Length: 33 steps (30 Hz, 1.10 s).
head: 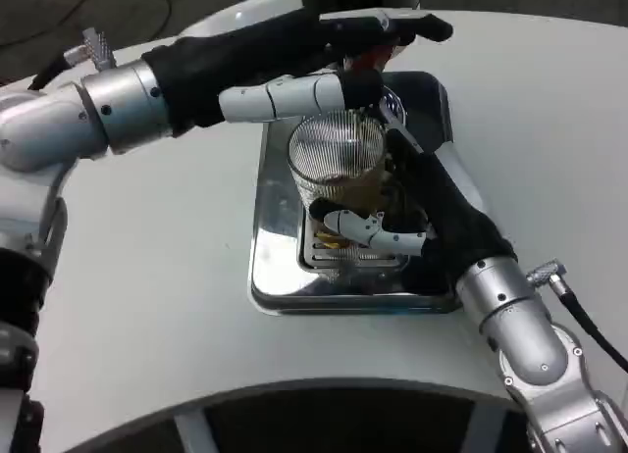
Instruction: Grasp the cup under the faucet to collect the drink, then remove the cup.
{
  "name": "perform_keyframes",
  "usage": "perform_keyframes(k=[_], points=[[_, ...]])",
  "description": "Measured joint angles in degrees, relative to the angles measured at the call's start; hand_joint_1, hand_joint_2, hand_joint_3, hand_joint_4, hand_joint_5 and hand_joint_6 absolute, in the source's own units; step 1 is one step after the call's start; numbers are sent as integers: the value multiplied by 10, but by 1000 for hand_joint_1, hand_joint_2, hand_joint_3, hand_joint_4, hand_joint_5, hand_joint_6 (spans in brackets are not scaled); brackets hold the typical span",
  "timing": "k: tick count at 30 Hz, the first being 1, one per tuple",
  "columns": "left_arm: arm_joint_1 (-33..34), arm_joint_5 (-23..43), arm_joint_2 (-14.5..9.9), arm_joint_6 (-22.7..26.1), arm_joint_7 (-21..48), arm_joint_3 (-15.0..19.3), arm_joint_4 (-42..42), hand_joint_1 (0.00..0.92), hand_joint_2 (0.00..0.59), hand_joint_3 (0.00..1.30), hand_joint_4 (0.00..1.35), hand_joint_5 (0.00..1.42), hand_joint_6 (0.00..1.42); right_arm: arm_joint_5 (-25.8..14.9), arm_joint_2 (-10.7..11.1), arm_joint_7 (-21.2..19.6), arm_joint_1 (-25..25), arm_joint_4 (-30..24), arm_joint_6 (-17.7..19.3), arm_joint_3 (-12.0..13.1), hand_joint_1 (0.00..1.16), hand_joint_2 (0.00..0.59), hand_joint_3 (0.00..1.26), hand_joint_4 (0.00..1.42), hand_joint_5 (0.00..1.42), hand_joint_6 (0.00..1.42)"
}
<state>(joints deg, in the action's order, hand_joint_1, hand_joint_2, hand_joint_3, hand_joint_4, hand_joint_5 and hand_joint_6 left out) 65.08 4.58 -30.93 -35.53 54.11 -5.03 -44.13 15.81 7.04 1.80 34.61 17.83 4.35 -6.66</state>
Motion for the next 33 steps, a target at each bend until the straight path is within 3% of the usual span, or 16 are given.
perform_keyframes(k=[23, 33], points=[[0, -10, -1, -15, -3, -6, 3, 0, 116, 150, 38, 46, 5, -3, -3, -11, 0, 0, 0, -6, 801, 226, 56, 113, 210, 48], [0, -10, -4, -15, -3, -6, 5, 0, 117, 150, 38, 46, 8, -3, -18, -24, 0, 10, 0, -6, 797, 228, 57, 121, 220, 60]])
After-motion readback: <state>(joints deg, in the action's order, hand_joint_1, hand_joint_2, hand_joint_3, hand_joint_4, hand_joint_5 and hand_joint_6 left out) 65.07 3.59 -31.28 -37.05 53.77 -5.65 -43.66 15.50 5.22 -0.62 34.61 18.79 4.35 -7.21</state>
